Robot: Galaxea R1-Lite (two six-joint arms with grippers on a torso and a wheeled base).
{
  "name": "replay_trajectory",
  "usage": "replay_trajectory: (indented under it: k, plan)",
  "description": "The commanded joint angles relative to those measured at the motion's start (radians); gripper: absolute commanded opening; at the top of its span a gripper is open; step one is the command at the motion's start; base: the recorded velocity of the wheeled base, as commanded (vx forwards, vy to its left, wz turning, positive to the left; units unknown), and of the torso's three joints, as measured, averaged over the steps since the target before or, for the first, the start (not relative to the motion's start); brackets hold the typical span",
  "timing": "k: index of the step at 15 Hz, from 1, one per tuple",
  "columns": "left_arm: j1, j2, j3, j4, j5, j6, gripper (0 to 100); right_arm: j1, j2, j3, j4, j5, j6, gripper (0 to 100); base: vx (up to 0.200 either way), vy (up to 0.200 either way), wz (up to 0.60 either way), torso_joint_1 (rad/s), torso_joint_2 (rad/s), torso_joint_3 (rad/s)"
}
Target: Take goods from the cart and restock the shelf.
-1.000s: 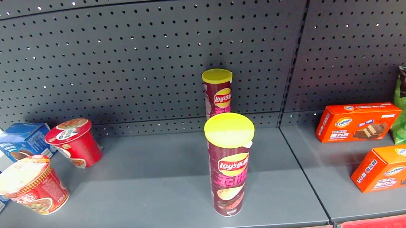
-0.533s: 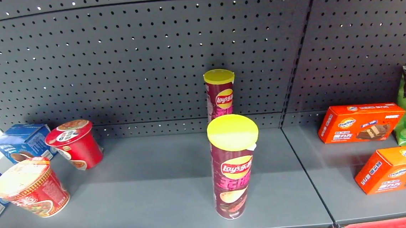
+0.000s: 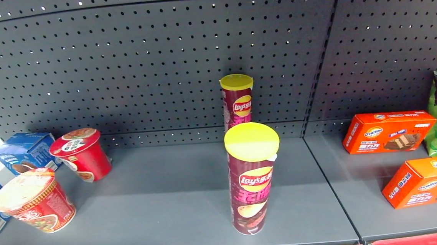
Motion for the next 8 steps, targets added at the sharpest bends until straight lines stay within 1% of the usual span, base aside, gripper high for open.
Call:
replay_trajectory:
  k: [1,8]
  plan:
    - [0.001,0.0,0.0,0.0,0.0,0.0,100,0.0,0.002,0.0,0.0,0.0,0.001,100,0.0,0.0,0.0,0.0,0.0,0.0]
    - [0.001,0.0,0.0,0.0,0.0,0.001,100,0.0,0.002,0.0,0.0,0.0,0.0,100,0.0,0.0,0.0,0.0,0.0,0.0]
